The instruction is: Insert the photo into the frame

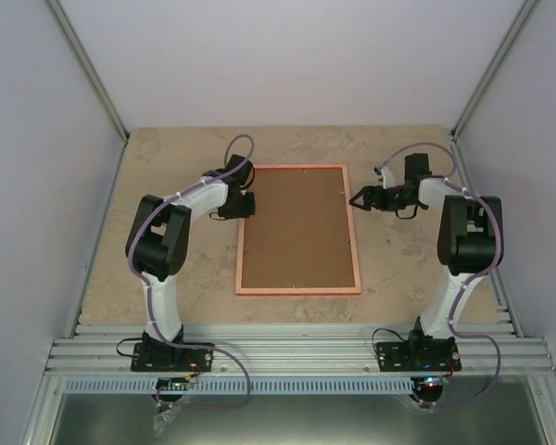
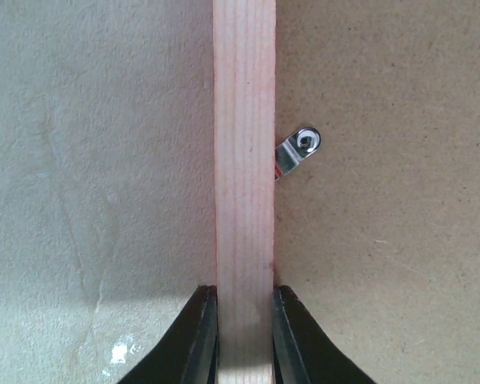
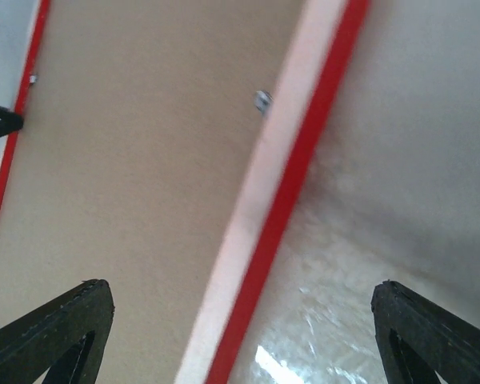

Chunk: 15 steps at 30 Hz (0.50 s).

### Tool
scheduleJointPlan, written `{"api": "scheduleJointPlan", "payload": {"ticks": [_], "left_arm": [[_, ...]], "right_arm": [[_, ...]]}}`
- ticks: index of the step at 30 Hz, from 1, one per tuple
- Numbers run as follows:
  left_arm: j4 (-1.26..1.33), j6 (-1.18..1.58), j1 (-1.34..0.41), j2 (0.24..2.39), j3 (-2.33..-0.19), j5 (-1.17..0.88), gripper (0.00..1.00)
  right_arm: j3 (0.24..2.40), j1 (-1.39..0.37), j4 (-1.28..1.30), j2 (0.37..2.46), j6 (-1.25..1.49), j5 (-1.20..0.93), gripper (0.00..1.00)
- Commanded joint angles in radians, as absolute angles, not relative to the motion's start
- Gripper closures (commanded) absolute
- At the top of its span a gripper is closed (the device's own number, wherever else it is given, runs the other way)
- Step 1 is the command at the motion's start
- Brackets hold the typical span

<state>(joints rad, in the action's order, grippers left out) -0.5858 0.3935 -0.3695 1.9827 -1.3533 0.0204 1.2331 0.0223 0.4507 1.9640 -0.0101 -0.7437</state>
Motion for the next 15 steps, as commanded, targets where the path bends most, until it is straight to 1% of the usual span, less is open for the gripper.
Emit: {"api": "scheduleJointPlan", "payload": {"ticks": [1,5,7,9,12,15], "left_arm": [[-0.62,0.338,-0.379,1.988,-1.425,0.048,0.99],[-0.584,0.231,-0.385,1.981,-1.491,0.096,1.0],[-0.575,0.15,-0.385,2.007,-1.548,0.1,1.0],[-0.597,0.073,-0.384,2.069,-1.636,0.113,1.0],[-0.644,-0.083,-0.391,2.162,-1.763,0.058,1.0],[-0.683,-0.234,-0.393,2.227,-1.858,-0.072,1.0]], "right_arm": [[1.357,0.005,0.397,1.944,-0.159,-0.761,0.11],[1.618,0.005,0.538,2.065,-0.307,-0.76,0.1],[1.7,0.006,0.579,2.1,-0.331,-0.743,0.11],[1.737,0.009,0.591,2.115,-0.337,-0.734,0.1],[1.755,0.017,0.596,2.128,-0.318,-0.739,0.1],[1.756,0.029,0.606,2.134,-0.295,-0.765,0.1]]}}
